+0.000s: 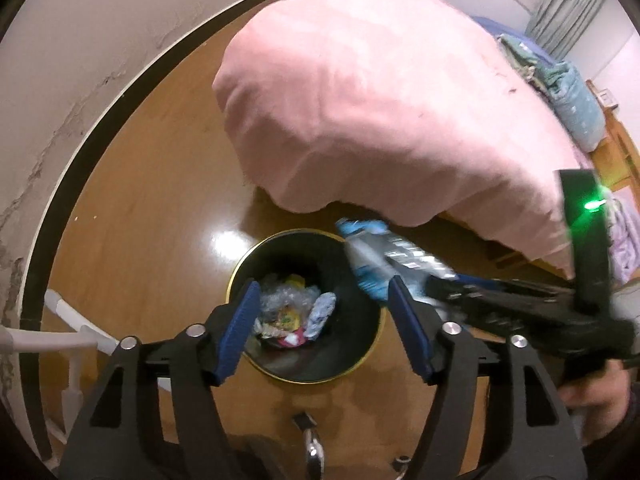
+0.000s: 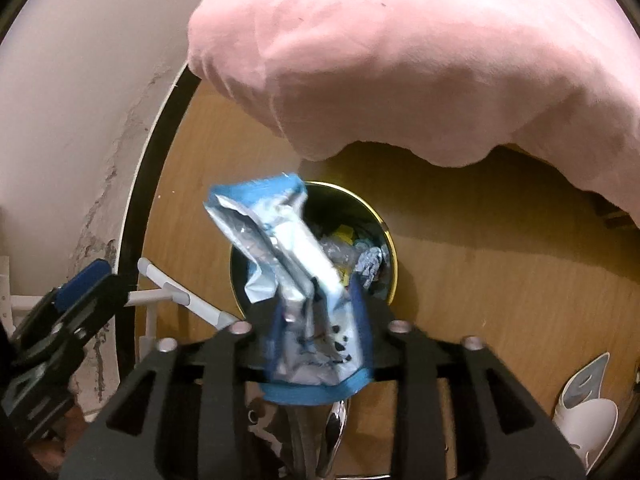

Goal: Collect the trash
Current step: 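Carry the bag and cap over the black bin and open both tools, then grasp the white-red tube packet with the right tool while the left tool grasps the white-green cigarette pack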

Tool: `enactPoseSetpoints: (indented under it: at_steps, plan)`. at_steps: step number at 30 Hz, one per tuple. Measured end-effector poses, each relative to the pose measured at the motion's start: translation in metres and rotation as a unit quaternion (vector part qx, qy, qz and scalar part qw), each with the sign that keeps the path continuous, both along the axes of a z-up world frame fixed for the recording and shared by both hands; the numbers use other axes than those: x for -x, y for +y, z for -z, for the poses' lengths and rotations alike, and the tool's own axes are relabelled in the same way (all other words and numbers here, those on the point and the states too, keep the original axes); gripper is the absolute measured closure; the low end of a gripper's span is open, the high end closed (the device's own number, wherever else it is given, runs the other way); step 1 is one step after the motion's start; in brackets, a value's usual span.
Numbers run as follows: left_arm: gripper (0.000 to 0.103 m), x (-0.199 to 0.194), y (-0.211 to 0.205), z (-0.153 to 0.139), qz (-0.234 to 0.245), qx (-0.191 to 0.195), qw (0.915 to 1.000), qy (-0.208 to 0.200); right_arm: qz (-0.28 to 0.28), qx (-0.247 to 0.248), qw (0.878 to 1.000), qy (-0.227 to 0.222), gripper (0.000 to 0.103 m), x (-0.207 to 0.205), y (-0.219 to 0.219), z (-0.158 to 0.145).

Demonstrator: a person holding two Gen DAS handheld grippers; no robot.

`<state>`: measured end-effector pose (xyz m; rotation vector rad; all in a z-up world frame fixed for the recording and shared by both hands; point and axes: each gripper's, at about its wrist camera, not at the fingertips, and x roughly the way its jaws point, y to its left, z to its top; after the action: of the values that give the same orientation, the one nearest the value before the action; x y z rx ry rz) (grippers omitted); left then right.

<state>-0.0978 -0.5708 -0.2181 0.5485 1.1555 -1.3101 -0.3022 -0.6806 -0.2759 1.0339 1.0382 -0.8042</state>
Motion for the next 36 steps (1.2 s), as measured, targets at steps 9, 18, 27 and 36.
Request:
enactPoseSetpoints:
  at_steps: [9, 18, 27, 36]
  plan:
    - [0.011, 0.006, 0.046, -0.115, -0.013, 0.089, 0.9959, 0.007, 0.003, 0.052, 0.998, -0.035, 0.034, 0.002, 0.012, -0.07]
    - [0.007, -0.051, 0.205, -0.24, -0.101, 0.138, 0.9783, -0.117, -0.146, 0.163, 0.964, -0.152, 0.02, -0.118, 0.117, -0.216]
    - [0.007, -0.177, 0.474, -0.243, -0.373, 0.059, 0.9069, -0.186, -0.44, 0.143, 0.861, -0.21, 0.02, -0.326, 0.322, -0.253]
    - [0.007, -0.212, 0.67, -0.218, -0.527, 0.019, 0.8373, -0.144, -0.676, 0.152, 0.697, -0.186, 0.028, -0.455, 0.513, -0.247]
